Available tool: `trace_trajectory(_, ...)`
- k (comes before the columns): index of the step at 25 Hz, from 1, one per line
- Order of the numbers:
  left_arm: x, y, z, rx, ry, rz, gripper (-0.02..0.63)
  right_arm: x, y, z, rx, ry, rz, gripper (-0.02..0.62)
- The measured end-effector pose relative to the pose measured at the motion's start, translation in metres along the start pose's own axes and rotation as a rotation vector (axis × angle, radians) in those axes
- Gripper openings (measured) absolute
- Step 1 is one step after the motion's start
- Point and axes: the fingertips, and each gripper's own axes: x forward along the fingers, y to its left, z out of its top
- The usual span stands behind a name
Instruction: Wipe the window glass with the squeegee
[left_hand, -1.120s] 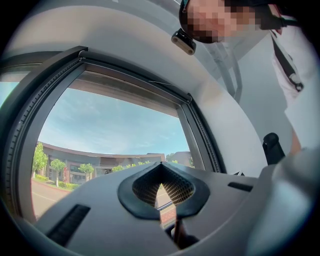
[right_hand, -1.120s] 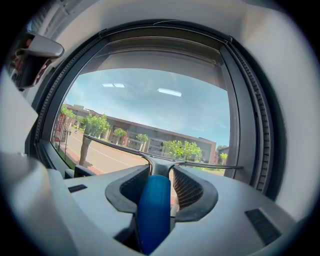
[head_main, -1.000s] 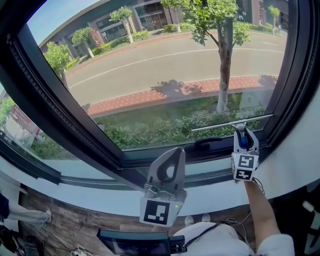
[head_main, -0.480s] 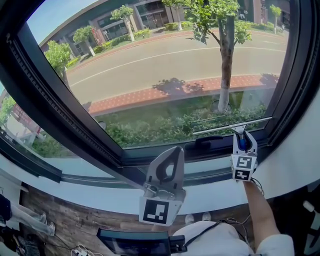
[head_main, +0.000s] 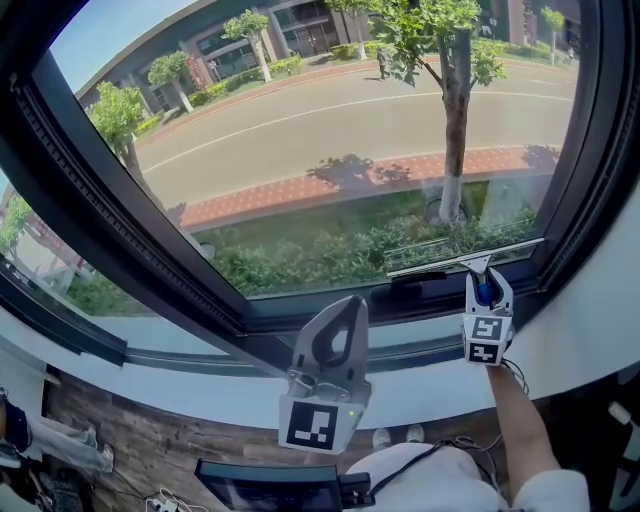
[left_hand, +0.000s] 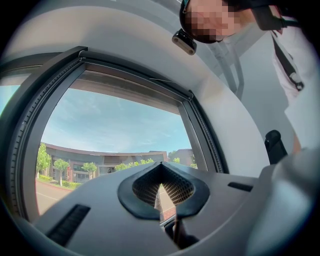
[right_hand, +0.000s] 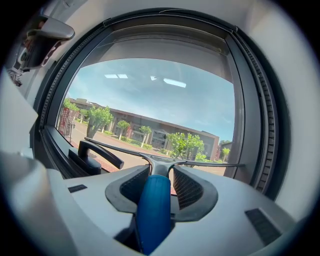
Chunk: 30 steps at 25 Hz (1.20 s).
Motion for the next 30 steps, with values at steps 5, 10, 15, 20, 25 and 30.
trace_trajectory(5,0.002,-0.003,0.000,0.001,0.002,-0.002,0.002,0.000,0.001,0.000,0.008,-0.007,0.005,0.149)
trace_trajectory(10,0.004,-0.009,0.001,0.007,0.005,-0.001,0.002,0.000,0.000,-0.004,0.044,0.002,0.014,0.149)
trace_trajectory(15,0.004,-0.009,0.001,0.013,-0.006,0.012,0.002,0.001,0.001,-0.009,0.063,0.002,0.020,0.149)
trace_trajectory(20,0.001,-0.011,0.002,0.007,-0.010,0.030,0.002,0.001,-0.002,-0.014,0.065,0.004,0.024,0.149)
trace_trajectory(25,-0.001,-0.013,0.002,0.003,-0.017,0.059,0.002,0.001,0.000,-0.027,0.123,0.038,0.035,0.149)
trace_trajectory(30,-0.006,-0.011,0.004,0.001,-0.019,0.096,0.002,0.001,0.000,-0.030,0.136,0.047,0.042,0.149)
